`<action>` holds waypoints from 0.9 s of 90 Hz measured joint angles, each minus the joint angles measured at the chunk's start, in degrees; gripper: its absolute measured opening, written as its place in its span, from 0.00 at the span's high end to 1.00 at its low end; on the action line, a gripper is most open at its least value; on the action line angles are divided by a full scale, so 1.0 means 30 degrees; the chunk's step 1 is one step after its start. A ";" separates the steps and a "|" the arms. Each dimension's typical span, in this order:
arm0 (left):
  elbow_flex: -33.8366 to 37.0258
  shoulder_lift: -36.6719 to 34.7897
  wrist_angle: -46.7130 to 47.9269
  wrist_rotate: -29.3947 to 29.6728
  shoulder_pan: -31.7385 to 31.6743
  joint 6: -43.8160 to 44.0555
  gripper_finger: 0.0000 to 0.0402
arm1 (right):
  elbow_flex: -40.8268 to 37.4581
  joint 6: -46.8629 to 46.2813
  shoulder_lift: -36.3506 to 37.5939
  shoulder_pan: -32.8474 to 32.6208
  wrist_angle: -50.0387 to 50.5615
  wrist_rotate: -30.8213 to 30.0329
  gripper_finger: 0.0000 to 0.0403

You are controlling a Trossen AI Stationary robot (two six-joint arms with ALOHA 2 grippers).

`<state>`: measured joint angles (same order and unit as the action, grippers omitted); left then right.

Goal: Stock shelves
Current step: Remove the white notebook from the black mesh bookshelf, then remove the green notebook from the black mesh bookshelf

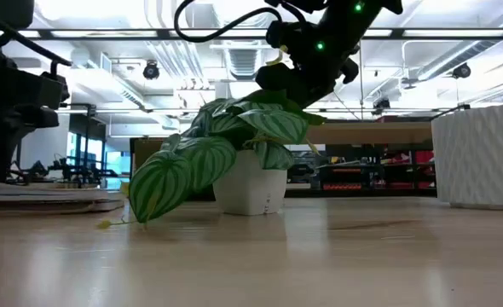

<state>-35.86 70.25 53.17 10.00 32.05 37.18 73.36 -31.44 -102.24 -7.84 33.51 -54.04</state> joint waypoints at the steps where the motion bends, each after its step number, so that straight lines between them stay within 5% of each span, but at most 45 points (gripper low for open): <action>1: 0.0000 -0.0003 0.0050 0.0000 0.0000 0.0083 0.75 | 0.0000 0.0000 0.0000 0.0000 0.0000 0.0000 0.93; 31: 0.0000 -0.0003 0.3321 0.1962 -0.0015 0.2675 0.74 | 0.0000 0.0008 0.0000 0.0000 -0.0054 0.0000 0.94; 45: 0.0000 -0.0003 0.2233 0.4023 -0.0015 0.2782 0.74 | 0.0000 0.0211 0.0000 0.0000 -0.0398 0.0000 0.93; 72: -0.0173 -0.0003 -0.0656 0.3535 -0.0022 0.0339 0.75 | 0.0000 0.0240 0.0000 0.0000 -0.0427 0.0000 0.94; 81: -0.0966 -0.0003 -0.1146 0.5480 -0.0072 -0.0541 0.75 | 0.0000 0.0233 0.0000 0.0000 -0.0488 0.0000 0.94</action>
<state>-38.75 70.24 49.73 26.44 31.84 35.55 73.36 -30.74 -102.24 -7.84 32.05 -54.04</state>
